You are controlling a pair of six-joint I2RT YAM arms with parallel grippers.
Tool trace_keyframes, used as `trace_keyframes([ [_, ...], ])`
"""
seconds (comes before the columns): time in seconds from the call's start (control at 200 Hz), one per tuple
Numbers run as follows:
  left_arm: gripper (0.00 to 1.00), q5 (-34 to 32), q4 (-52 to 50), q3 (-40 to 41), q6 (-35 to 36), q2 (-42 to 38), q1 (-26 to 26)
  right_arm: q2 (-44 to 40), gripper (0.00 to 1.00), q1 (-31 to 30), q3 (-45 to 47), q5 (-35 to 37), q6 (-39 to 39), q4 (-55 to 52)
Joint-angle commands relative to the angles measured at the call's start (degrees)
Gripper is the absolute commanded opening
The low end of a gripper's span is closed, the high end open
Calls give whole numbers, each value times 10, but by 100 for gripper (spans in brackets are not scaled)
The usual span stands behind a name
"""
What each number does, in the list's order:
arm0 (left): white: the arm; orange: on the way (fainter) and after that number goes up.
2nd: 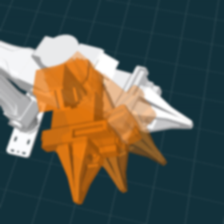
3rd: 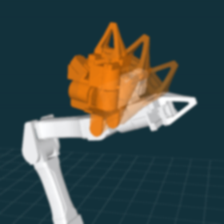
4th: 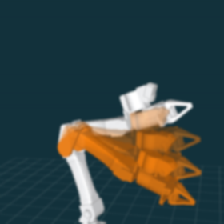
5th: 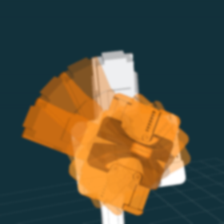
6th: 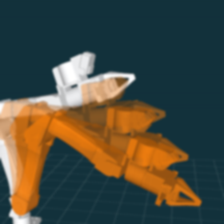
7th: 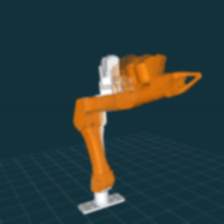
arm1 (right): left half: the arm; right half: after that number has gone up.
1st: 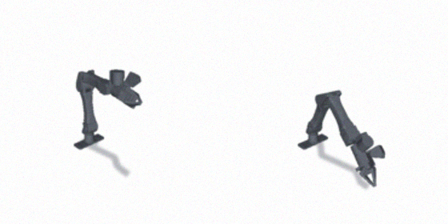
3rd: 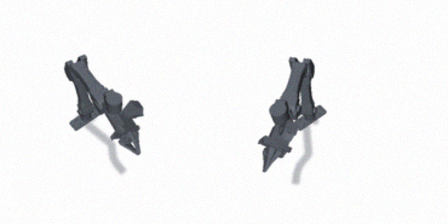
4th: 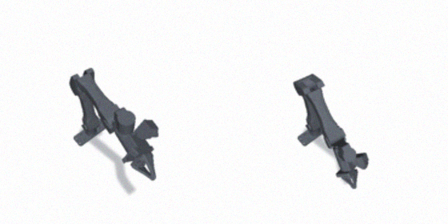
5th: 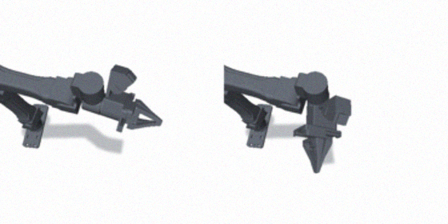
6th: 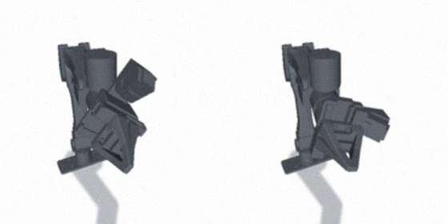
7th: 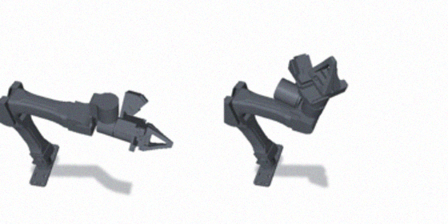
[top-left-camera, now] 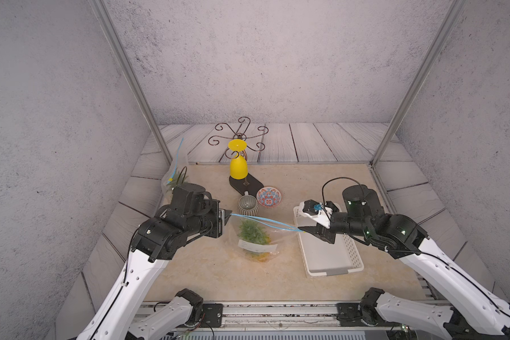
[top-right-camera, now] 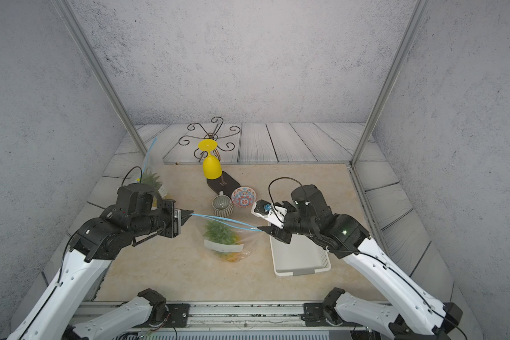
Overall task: Open the zip-top bag and take out the pineapple
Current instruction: Unzip the zipper on the zipper food storage bag, then pick up the pineapple from the zipper food storage bag.
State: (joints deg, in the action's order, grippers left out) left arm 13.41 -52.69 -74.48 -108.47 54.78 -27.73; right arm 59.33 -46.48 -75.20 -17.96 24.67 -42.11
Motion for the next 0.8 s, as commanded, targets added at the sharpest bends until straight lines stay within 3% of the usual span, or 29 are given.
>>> trace_keyframes([
  [0.0,19,33,34,13,31,-18,6,34,33,-59,-43,0,-70,-8],
  [0.145,23,40,22,31,31,-42,6,87,6,-109,-74,15,-143,-5],
  [0.2,20,39,20,39,30,-47,6,98,2,-119,-78,29,-156,-4],
  [0.58,19,45,22,45,29,-43,6,193,0,-121,-145,112,-134,-59],
  [0.796,18,45,25,41,29,-36,6,180,0,-122,-136,98,-135,-38],
])
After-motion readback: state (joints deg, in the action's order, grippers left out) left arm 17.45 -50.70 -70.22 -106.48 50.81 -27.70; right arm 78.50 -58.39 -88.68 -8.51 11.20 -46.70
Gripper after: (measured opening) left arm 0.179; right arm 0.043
